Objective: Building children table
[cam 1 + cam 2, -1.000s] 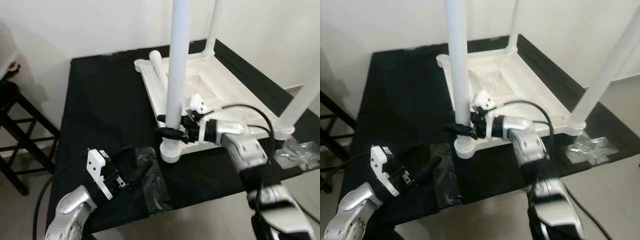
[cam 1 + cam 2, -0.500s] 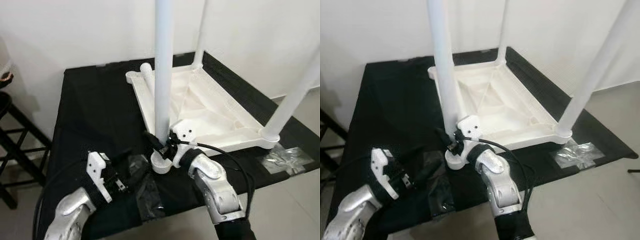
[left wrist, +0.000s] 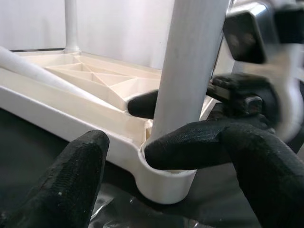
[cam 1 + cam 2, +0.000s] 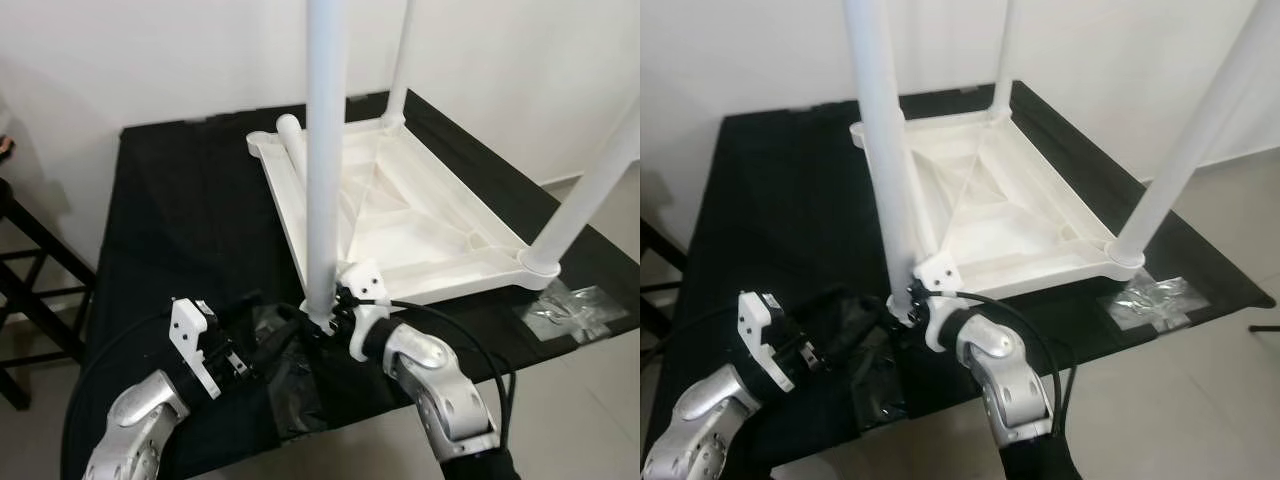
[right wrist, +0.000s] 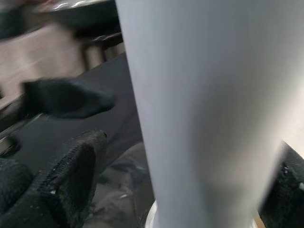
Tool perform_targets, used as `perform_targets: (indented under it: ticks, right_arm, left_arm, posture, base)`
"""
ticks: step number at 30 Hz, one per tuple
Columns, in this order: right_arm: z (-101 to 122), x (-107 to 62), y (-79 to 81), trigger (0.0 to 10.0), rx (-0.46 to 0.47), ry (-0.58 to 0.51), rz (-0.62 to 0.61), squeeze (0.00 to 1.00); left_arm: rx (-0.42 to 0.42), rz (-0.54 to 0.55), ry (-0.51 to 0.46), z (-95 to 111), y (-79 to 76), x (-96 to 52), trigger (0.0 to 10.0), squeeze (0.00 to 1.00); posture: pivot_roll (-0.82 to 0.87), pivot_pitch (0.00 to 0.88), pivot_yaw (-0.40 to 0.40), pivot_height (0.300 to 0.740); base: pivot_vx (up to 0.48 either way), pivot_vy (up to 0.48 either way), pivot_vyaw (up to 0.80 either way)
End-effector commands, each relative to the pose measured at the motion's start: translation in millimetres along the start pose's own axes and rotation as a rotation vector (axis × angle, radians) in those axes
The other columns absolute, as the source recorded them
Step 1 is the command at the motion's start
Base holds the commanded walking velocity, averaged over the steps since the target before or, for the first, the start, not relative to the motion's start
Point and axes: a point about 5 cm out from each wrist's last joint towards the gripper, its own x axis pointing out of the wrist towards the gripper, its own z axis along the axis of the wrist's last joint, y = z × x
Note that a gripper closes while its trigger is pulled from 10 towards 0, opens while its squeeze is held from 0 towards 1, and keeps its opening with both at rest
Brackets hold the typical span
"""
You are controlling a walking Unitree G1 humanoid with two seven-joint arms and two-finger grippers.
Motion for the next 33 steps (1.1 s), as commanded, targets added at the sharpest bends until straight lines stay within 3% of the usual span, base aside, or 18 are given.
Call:
perform_targets:
  ticks: [1, 2, 3, 4, 5, 7, 11, 12, 13, 19, 24, 26, 27, 30, 31, 33]
  right_arm:
    - [11, 4.5, -2.8, 10.0, -0.029, -0.038, 0.112, 0.00]
    - [15, 4.7, -13.5, 10.0, -0.056, -0.025, 0.164, 0.00]
    - [15, 4.7, -13.5, 10.0, -0.056, -0.025, 0.164, 0.00]
    - [17, 7.3, -26.9, 10.0, -0.073, 0.008, 0.206, 0.00]
    - [17, 7.3, -26.9, 10.0, -0.073, 0.008, 0.206, 0.00]
    - [21, 12.6, -44.6, 10.0, -0.108, 0.067, 0.220, 0.00]
    - [26, 15.0, -51.0, 10.0, -0.110, 0.074, 0.225, 0.00]
    - [32, 16.7, -55.1, 7.7, -0.108, 0.069, 0.232, 0.00]
    - [37, 17.2, -57.7, 0.0, -0.099, 0.063, 0.241, 0.00]
    - [40, 14.8, -59.4, 0.0, -0.083, 0.062, 0.270, 0.00]
    - [21, 6.9, -53.1, 0.0, -0.082, 0.104, 0.252, 0.00]
    - [9, 7.8, -46.1, 0.0, -0.074, 0.118, 0.205, 0.00]
    - [-3, 13.0, -34.8, 0.0, -0.039, 0.112, 0.102, 0.00]
    - [-10, 17.3, -29.5, 0.0, -0.013, 0.102, 0.036, 0.00]
    - [-25, 23.7, -10.8, 0.0, 0.074, 0.079, -0.084, 0.00]
    - [-22, 25.8, -2.0, 0.0, 0.089, 0.034, -0.144, 0.00]
  left_arm:
    - [-0.015, -0.006, 0.014, -4, -3.6, -0.3, 10.0, 0.00]
    - [-0.015, -0.006, 0.013, -4, -4.0, -0.3, 10.0, 0.00]
    - [-0.015, -0.006, 0.013, -4, -4.0, -0.3, 10.0, 0.00]
    - [-0.014, -0.004, 0.014, -4, -4.4, -0.6, 10.0, 0.00]
    - [-0.014, -0.004, 0.014, -4, -4.4, -0.6, 10.0, 0.00]
    - [-0.010, 0.000, 0.015, -4, -5.1, -1.1, 10.0, 0.00]
    - [-0.009, 0.002, 0.016, -4, -5.4, -1.5, 10.0, 0.00]
    - [-0.008, 0.005, 0.016, -4, -5.8, -1.7, 10.0, 0.00]
    - [-0.007, 0.006, 0.016, -4, -6.2, -2.1, 10.0, 0.00]
    - [-0.007, 0.006, 0.017, -4, -7.2, -2.4, 10.0, 0.00]
    - [-0.011, 0.004, 0.015, -4, -8.0, -2.5, 10.0, 0.00]
    - [-0.013, 0.004, 0.014, -4, -8.0, -2.7, 10.0, 0.00]
    - [-0.013, 0.005, 0.013, -4, -7.6, -3.0, 10.0, 0.00]
    - [-0.013, 0.007, 0.012, -3, -7.4, -3.3, 10.0, 0.00]
    - [-0.011, 0.011, 0.010, -3, -6.3, -3.1, 10.0, 0.00]
    - [-0.010, 0.014, 0.011, -3, -4.8, -3.1, 10.0, 0.00]
  posture:
    - [-0.04, 0.132, -0.006, 0.740]
    - [-0.04, 0.132, -0.007, 0.740]
    - [-0.04, 0.132, -0.007, 0.740]
    - [-0.03, 0.133, -0.009, 0.740]
    - [-0.03, 0.133, -0.009, 0.740]
    - [-0.02, 0.135, -0.012, 0.740]
    - [-0.02, 0.136, -0.013, 0.740]
    - [-0.02, 0.136, -0.013, 0.740]
    - [-0.02, 0.138, -0.012, 0.740]
    - [-0.02, 0.140, -0.011, 0.740]
    - [-0.02, 0.143, -0.012, 0.740]
    - [-0.03, 0.143, -0.019, 0.740]
    - [-0.04, 0.145, -0.020, 0.740]
    - [-0.04, 0.145, -0.020, 0.740]
    - [-0.04, 0.148, -0.013, 0.740]
    - [-0.06, 0.142, -0.001, 0.740]
  base:
    - [0.000, 0.000, 0.00]
    - [0.000, 0.000, 0.00]
    - [0.000, 0.000, 0.00]
    - [0.000, 0.000, 0.00]
    - [0.000, 0.000, 0.00]
    - [0.000, 0.000, 0.00]
    - [0.000, 0.000, 0.00]
    - [0.000, 0.000, 0.00]
    - [0.000, 0.000, 0.00]
    - [0.000, 0.000, 0.00]
    - [0.000, 0.000, 0.00]
    - [0.000, 0.000, 0.00]
    - [0.000, 0.000, 0.00]
    - [0.000, 0.000, 0.00]
    - [0.000, 0.000, 0.00]
    - [0.000, 0.000, 0.00]
